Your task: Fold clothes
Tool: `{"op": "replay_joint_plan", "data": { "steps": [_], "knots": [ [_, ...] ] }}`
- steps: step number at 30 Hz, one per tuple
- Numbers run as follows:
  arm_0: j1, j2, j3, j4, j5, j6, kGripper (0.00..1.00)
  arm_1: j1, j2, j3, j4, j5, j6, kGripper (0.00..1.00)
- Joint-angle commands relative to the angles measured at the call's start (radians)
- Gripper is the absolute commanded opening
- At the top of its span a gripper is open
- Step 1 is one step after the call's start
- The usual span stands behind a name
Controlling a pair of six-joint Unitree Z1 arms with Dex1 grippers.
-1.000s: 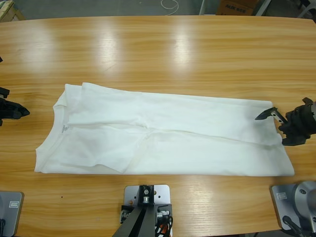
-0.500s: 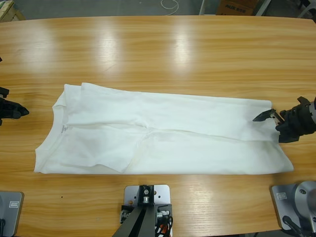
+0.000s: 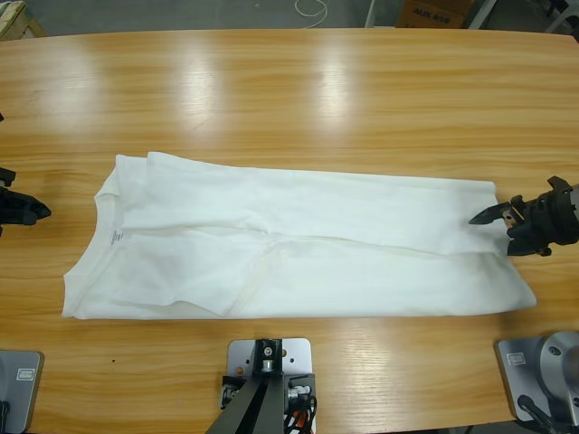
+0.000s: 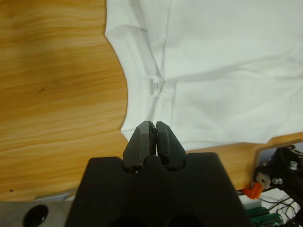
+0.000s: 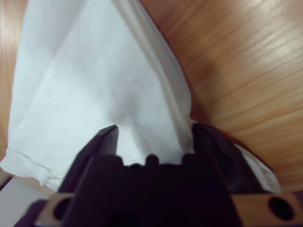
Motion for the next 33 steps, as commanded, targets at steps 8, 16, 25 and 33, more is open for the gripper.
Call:
{"op": "replay_joint_plan", "data": {
  "steps": [8,16,25,33],
  "knots": [
    [-0.007,-0.052,0.048,0.008,0.019,0.006,0.000,-0.013,0.047,0.027,-0.049,0.027,-0.040,0.121],
    [-0.007,-0.050,0.058,0.006,0.022,0.006,0.000,-0.012,0.076,0.026,-0.077,0.065,-0.071,0.080],
    [-0.007,-0.058,0.076,0.003,0.023,0.000,0.000,-0.012,0.077,0.022,-0.113,0.069,-0.172,0.000],
    [-0.007,-0.055,0.083,-0.012,0.023,-0.006,0.000,-0.012,-0.011,-0.040,-0.055,-0.094,-0.259,0.000]
  ]
}}
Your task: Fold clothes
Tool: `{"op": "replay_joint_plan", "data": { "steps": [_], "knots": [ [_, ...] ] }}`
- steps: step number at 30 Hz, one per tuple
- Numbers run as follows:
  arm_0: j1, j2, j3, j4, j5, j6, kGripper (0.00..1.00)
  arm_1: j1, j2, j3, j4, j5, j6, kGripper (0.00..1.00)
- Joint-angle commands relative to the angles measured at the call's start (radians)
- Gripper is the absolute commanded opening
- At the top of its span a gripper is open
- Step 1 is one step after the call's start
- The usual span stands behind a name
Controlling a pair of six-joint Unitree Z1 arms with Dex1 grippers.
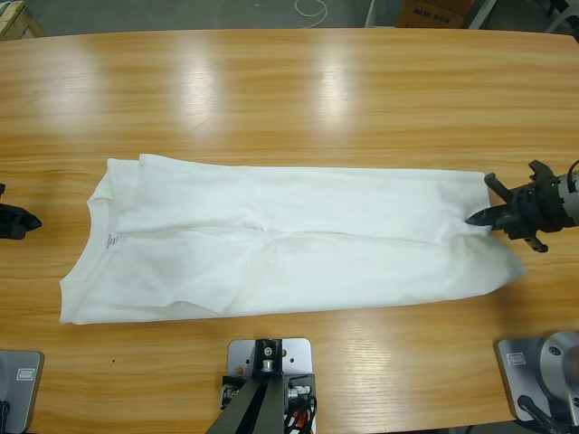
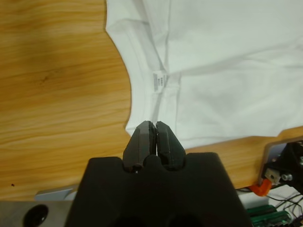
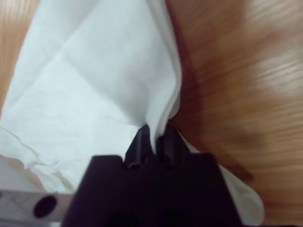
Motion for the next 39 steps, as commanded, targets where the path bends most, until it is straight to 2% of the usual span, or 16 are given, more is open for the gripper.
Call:
{"op": "replay_joint_plan", "data": {
  "steps": [1,5,7,11,14,21,23,27,29,34,39],
  "knots": [
    [-0.007,-0.013,0.035,-0.012,0.015,-0.006,0.000,-0.010,-0.049,-0.059,0.061,-0.165,-0.073,0.000],
    [-0.007,-0.020,0.045,-0.011,0.016,-0.006,0.000,-0.017,-0.025,-0.087,0.079,-0.239,-0.102,0.000],
    [-0.007,-0.022,0.045,-0.012,0.015,-0.006,0.000,-0.017,-0.042,-0.107,0.107,-0.310,-0.113,0.000],
    [-0.007,-0.021,0.050,-0.012,0.016,-0.006,0.000,-0.027,-0.066,-0.221,0.289,-0.469,-0.128,0.000],
    [-0.007,-0.013,0.051,-0.023,0.015,-0.006,0.000,-0.114,-0.059,-0.278,0.352,-0.506,-0.133,0.000],
    [-0.007,-0.009,0.054,-0.029,0.016,-0.006,0.000,-0.111,-0.124,-0.387,0.481,-0.621,-0.169,0.000],
    [-0.007,-0.015,0.062,-0.033,0.016,-0.006,0.000,0.011,-0.156,-0.471,0.565,-0.652,-0.170,0.000],
    [-0.007,-0.034,0.094,-0.052,0.015,-0.013,0.000,0.506,-0.106,-0.646,0.686,-0.700,-0.050,0.000],
    [-0.007,-0.046,0.101,-0.056,0.016,-0.017,0.000,0.689,-0.022,-0.729,0.711,-0.684,0.007,0.000],
    [0.010,-0.106,0.094,-0.049,0.016,-0.018,0.000,0.934,0.192,-0.889,0.711,-0.603,0.045,0.000],
    [0.018,-0.141,0.085,-0.047,0.015,-0.020,0.000,1.035,0.428,-1.121,0.748,-0.531,0.019,0.000]
  ]
}}
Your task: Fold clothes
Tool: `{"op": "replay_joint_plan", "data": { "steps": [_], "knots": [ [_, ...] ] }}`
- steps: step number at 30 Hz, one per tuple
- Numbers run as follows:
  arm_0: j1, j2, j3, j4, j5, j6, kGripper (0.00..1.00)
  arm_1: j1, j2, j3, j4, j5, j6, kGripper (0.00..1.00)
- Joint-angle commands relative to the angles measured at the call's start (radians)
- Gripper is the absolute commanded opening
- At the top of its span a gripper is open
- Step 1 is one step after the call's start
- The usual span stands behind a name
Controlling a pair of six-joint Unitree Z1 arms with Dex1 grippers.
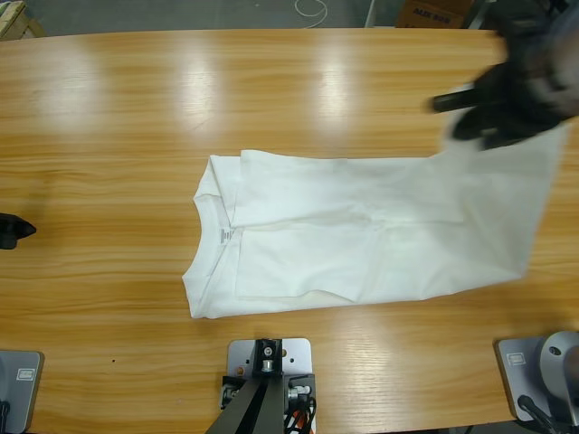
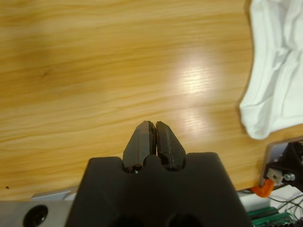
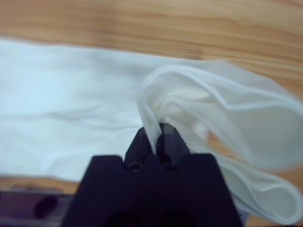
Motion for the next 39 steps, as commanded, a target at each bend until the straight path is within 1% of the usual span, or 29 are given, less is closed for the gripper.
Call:
{"op": "replay_joint_plan", "data": {
  "steps": [1,6,10,14,17,22,34,39],
  "knots": [
    [0.015,-0.081,0.018,-0.005,0.014,-0.013,0.000,0.167,0.392,-0.317,0.065,0.106,-0.009,0.000],
    [0.015,-0.105,0.004,-0.011,0.014,-0.013,0.000,0.178,0.527,-0.499,0.133,0.154,-0.011,0.000],
    [0.015,-0.113,0.001,-0.019,0.013,-0.012,0.000,0.180,0.607,-0.587,0.165,0.171,-0.013,0.000],
    [0.015,-0.112,0.013,-0.034,0.012,-0.013,0.000,0.214,0.651,-0.687,0.219,0.179,-0.015,0.000],
    [0.015,-0.105,0.021,-0.042,0.012,-0.010,0.000,0.241,0.640,-0.750,0.273,0.176,-0.023,0.000],
    [0.015,-0.098,0.047,-0.062,0.012,-0.011,0.000,0.282,0.619,-0.797,0.316,0.173,-0.038,0.000],
    [0.015,-0.108,0.063,-0.064,0.012,-0.013,0.000,0.296,0.752,-0.862,0.318,0.226,-0.059,0.000],
    [0.015,-0.112,0.071,-0.064,0.012,-0.013,0.000,0.303,0.771,-0.876,0.315,0.242,-0.061,0.000]
  ]
}}
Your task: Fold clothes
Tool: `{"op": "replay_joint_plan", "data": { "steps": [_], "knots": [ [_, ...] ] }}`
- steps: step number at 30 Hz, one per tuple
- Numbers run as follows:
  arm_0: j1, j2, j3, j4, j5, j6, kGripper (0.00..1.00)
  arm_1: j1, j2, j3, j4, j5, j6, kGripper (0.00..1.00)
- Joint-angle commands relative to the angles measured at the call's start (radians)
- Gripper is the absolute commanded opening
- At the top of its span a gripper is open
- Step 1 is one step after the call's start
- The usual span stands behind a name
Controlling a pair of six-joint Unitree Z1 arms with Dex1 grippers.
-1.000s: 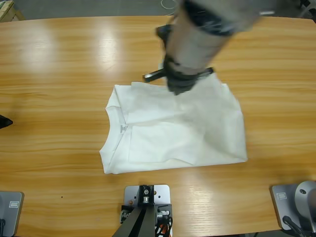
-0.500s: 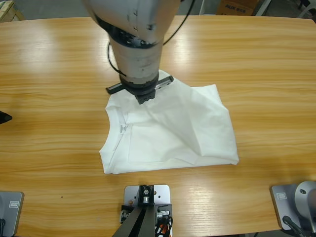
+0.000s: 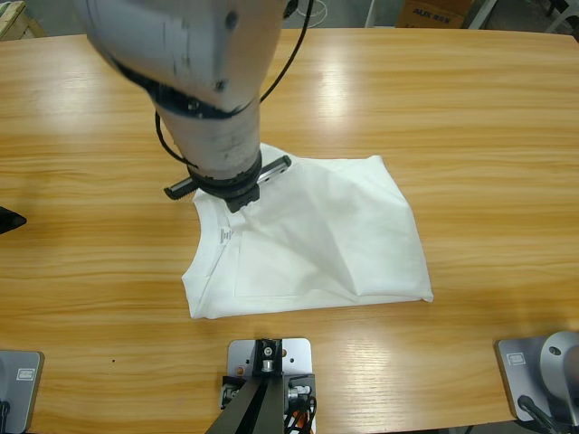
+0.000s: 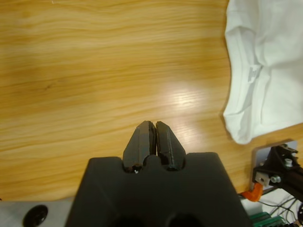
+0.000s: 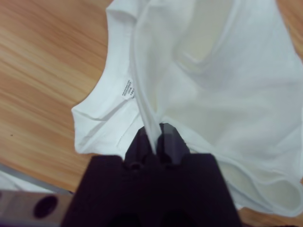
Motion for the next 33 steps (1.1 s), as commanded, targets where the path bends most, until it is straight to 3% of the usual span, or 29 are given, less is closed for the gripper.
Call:
{"op": "replay_joint_plan", "data": {
  "steps": [1,8,9,10,11,18,23,26,30,32,33],
  "knots": [
    [0.005,-0.021,0.043,-0.010,0.012,-0.011,0.000,0.021,0.107,-0.037,0.008,0.039,-0.014,0.000],
    [0.005,-0.037,0.059,-0.010,0.012,-0.011,0.000,0.021,0.133,-0.078,0.008,0.054,-0.013,0.000],
    [0.005,-0.037,0.061,-0.010,0.012,-0.011,0.000,0.021,0.140,-0.088,0.008,0.069,-0.013,0.171],
    [0.005,-0.035,0.063,-0.010,0.011,-0.011,0.000,0.021,0.141,-0.097,0.008,0.081,-0.013,0.738],
    [0.005,-0.033,0.063,-0.010,0.011,-0.011,0.000,0.026,0.138,-0.111,0.008,0.083,-0.014,0.986],
    [0.004,-0.025,0.065,-0.024,0.009,-0.011,0.000,0.042,0.091,-0.203,0.015,0.137,-0.047,1.000],
    [0.004,-0.027,0.071,-0.031,0.008,-0.011,0.000,0.037,-0.049,-0.178,0.058,0.033,-0.072,0.998],
    [0.004,-0.017,0.083,-0.054,0.005,-0.012,0.000,-0.004,-0.206,-0.018,0.034,0.010,-0.083,0.977],
    [0.001,0.010,0.075,-0.081,-0.003,-0.011,0.000,-0.047,-0.412,0.346,-0.182,0.073,-0.087,0.970],
    [-0.006,0.020,0.068,-0.087,-0.006,-0.011,0.000,-0.072,-0.489,0.529,-0.323,0.131,-0.091,0.832],
    [-0.009,0.024,0.067,-0.088,-0.006,-0.012,0.000,-0.082,-0.516,0.610,-0.388,0.155,-0.095,0.816]
  ]
}}
